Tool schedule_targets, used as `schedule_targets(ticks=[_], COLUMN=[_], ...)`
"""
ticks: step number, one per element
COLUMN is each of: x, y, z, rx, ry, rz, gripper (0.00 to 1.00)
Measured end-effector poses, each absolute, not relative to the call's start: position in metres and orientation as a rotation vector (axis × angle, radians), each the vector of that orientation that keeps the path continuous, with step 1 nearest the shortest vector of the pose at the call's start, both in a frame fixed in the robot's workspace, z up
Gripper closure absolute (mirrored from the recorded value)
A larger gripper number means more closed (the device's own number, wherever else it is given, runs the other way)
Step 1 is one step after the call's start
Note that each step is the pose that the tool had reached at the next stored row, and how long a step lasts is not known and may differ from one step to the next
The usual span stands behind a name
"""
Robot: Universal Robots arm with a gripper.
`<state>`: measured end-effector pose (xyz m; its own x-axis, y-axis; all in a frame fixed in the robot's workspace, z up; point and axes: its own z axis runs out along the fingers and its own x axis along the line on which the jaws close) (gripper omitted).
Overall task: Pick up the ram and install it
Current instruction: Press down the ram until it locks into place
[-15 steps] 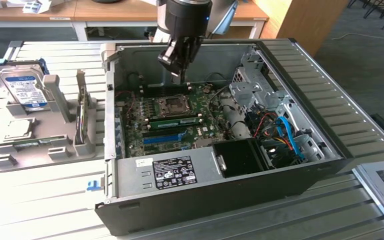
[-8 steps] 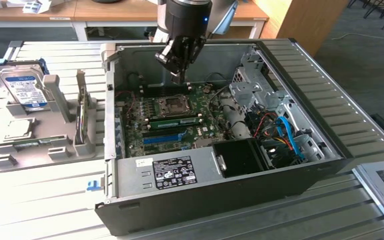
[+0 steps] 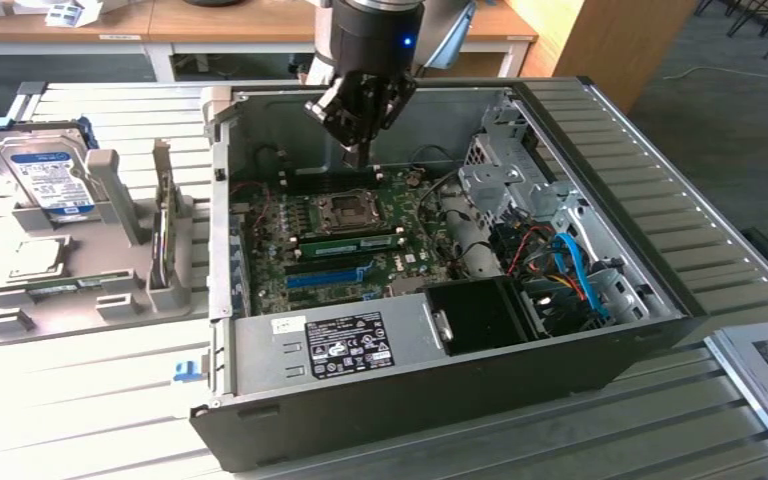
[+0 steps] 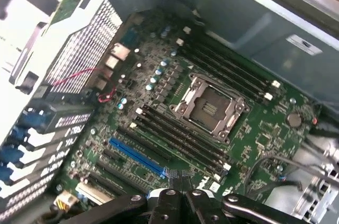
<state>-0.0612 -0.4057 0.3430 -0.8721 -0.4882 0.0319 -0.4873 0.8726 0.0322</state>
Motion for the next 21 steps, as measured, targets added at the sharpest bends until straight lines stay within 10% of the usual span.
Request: schedule_targets(ticks=[21], x=[-0.0612], y=[-0.4057], z=[0.3414], rx=[0.198], ry=[-3.101], rz=[-0.047], gripper=[0.90])
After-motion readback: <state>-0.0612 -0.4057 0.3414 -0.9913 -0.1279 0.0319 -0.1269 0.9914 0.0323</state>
